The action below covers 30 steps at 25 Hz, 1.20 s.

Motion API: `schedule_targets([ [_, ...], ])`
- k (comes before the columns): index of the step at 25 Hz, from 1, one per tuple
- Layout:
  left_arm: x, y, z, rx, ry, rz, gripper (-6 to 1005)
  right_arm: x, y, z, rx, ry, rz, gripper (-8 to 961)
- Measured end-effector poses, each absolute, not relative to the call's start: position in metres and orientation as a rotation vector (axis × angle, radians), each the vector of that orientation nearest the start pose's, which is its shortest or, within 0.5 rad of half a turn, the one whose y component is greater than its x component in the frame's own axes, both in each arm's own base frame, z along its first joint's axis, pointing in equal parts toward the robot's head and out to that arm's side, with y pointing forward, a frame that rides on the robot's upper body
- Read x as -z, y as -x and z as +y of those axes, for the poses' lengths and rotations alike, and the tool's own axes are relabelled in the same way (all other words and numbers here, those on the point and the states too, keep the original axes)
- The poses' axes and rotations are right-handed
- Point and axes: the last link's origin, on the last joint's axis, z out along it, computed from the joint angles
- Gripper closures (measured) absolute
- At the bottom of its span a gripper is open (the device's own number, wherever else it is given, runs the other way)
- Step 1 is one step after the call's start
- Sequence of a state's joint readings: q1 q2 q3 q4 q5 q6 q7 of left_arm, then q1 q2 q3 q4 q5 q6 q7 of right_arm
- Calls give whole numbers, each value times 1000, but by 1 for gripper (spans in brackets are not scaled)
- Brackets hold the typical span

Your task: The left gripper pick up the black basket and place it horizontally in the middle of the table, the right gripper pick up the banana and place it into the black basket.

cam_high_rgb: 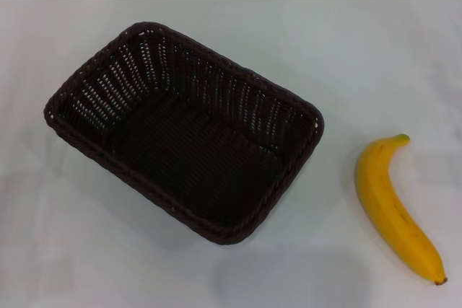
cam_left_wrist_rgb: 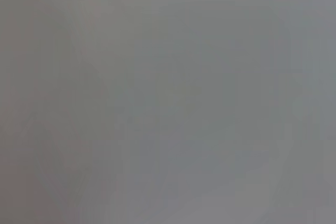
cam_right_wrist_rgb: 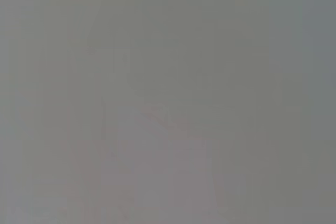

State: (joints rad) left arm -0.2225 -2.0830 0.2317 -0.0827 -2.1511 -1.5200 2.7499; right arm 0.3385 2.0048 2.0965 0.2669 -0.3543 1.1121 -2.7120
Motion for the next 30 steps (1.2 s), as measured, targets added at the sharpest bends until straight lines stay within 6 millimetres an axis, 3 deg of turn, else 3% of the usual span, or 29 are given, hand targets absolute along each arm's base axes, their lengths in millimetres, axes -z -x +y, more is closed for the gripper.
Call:
schedule_targets([
  [11, -34, 393, 223, 870, 1172, -710, 158, -87, -379, 330, -706, 1408, 553, 158],
  [15, -45, 397, 228, 991, 1139, -785, 161, -87, -378, 331, -710, 1408, 555, 158],
  [19, -70, 400, 240, 1107, 1190, -838, 165, -86, -376, 333, -715, 1410, 553, 158],
  [25, -118, 389, 284, 1190, 1474, -1001, 169, -86, -373, 336, -722, 1416, 544, 158],
  [30, -147, 355, 336, 1038, 1851, -1165, 170, -85, -370, 339, -726, 1423, 539, 159],
])
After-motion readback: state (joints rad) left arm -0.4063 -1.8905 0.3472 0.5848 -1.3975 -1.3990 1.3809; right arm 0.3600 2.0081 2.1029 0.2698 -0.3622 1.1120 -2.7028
